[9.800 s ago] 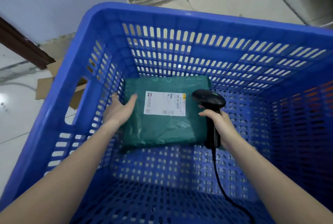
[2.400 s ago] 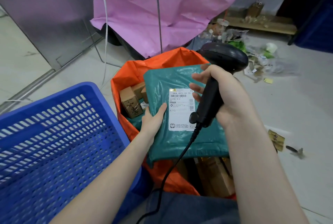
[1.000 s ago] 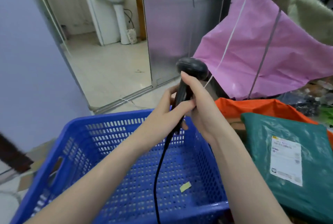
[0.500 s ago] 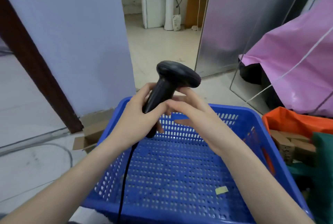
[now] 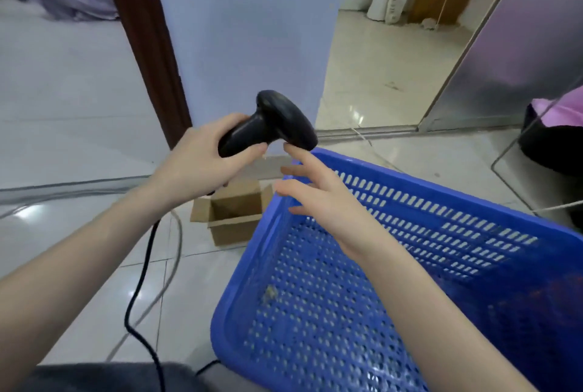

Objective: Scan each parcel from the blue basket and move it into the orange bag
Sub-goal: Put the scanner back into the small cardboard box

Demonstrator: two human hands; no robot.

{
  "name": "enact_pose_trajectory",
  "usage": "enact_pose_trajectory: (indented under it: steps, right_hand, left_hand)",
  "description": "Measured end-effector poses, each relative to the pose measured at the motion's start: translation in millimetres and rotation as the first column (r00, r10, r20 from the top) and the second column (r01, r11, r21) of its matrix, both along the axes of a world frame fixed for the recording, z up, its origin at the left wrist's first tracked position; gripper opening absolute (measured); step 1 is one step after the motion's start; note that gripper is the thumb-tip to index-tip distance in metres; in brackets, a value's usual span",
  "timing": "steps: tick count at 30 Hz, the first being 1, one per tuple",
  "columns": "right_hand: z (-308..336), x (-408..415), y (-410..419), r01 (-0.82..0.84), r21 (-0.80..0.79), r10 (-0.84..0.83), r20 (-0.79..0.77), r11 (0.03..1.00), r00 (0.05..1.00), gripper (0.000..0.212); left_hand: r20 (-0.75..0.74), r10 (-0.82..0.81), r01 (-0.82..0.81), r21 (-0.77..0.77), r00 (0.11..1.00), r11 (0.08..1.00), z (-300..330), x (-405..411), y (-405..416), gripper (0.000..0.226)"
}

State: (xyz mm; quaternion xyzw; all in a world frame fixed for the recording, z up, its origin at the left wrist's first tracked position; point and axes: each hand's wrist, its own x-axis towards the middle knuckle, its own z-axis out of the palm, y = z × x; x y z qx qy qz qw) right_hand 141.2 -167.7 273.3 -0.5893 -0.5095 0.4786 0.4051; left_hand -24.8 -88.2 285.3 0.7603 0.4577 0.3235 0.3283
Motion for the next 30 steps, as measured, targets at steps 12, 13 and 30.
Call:
enact_pose_trajectory:
  steps: [12,13,30]
  right_hand:
    - [-64.0,-15.5,91.8,0.065,-0.083,-0.055,0.128,0.994,0.99,0.021]
    - [-69.7,-15.1,98.9,0.076,-0.077,-0.064,0.146,0.994,0.987,0.02]
    - [-109.1,1.0,122.5,0.118,-0.011,-0.117,0.066,0.993,0.991,0.021]
  left_hand:
    - [-0.035,0.195,-0.198,-0.191,0.98,0.961,-144.2,-38.1,90.2,0.036]
    - [-0.032,0.206,-0.208,-0.214,0.978,0.954,-157.6,-39.1,96.2,0.039]
    - [-0.74,-0.103,-0.023,-0.158,0.665,0.987,-269.0,-32.5,129.0,0.04]
